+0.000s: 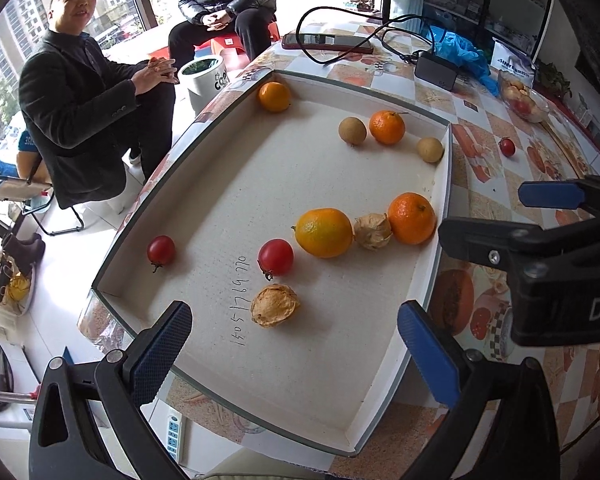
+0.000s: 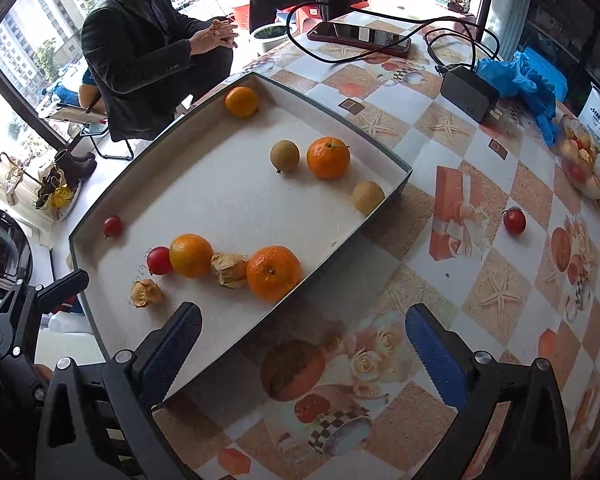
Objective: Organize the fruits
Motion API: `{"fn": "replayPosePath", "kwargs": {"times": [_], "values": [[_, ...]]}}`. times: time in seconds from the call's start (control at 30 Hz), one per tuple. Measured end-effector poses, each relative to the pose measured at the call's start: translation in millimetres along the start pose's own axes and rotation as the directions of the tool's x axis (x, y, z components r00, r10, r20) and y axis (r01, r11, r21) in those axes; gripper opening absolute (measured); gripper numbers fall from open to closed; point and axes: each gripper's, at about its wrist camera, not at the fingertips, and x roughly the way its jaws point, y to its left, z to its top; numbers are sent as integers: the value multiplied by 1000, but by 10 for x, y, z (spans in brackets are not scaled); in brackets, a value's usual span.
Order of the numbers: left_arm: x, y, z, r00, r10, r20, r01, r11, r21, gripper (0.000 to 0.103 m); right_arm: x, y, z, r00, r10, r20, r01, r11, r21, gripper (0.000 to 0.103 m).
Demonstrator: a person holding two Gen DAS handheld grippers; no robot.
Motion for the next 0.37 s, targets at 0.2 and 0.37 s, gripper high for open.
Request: {"fn": "replayPosePath", "kwargs": {"times": [0.2,0.37], "values": [[-10,32,-7,1000,2,-8,-2,1000,-18,103,-34,57,-27,1000,-5,5,5,1000,-9,103],[-82,16,-36,1000,-9,18,9,1000,5,103,-33,80,-61,1000,-3,3,3,1000,-11,103]]}}
